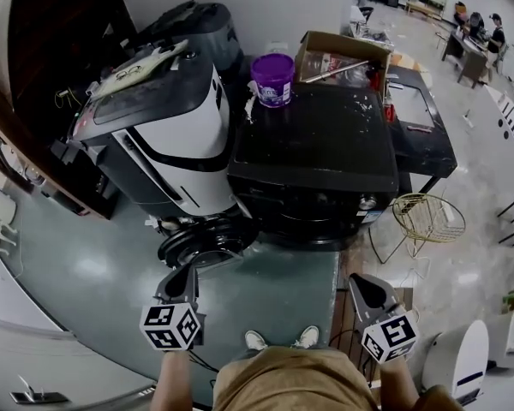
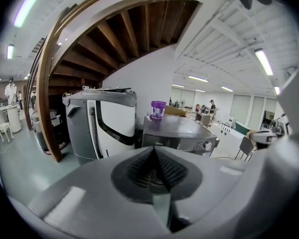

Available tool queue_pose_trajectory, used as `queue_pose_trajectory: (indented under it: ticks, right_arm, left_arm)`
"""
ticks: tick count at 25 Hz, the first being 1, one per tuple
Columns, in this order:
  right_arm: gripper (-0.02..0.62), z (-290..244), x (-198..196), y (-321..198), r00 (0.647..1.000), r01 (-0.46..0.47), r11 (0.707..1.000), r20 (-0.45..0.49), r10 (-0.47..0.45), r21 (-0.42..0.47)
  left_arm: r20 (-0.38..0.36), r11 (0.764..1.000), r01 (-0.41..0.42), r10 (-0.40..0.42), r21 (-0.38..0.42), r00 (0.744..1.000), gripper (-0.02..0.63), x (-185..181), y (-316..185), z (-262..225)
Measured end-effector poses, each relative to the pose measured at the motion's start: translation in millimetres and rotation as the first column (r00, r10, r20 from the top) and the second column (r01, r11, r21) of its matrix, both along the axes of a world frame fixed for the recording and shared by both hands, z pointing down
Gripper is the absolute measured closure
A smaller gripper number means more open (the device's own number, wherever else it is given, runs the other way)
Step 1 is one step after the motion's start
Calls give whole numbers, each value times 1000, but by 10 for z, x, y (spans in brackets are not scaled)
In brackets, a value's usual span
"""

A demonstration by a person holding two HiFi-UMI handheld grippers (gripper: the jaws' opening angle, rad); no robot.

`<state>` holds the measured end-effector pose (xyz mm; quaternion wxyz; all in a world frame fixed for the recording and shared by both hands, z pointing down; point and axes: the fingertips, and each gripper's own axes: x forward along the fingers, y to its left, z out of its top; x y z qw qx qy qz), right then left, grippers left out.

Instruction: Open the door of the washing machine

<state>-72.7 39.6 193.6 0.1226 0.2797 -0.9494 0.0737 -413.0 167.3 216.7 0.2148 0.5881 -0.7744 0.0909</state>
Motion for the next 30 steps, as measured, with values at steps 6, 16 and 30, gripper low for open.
queue_pose_trajectory:
  ticks: [6,16,30]
  right_arm:
    - [591,-264,25,-114,999,-7,999,34,6,34]
    - [591,-550,46,-245,999,-31,997,37,29,73]
    - [591,-939,277,-180,991,-120,984,73,111,129]
  left_arm:
    - [35,997,-14,12,74,999,548,29,-12,-237]
    - [46,989,-3,-4,150,999,548,-13,15,-507]
    - [106,970,-51,26,237,994,548,154,216,-944]
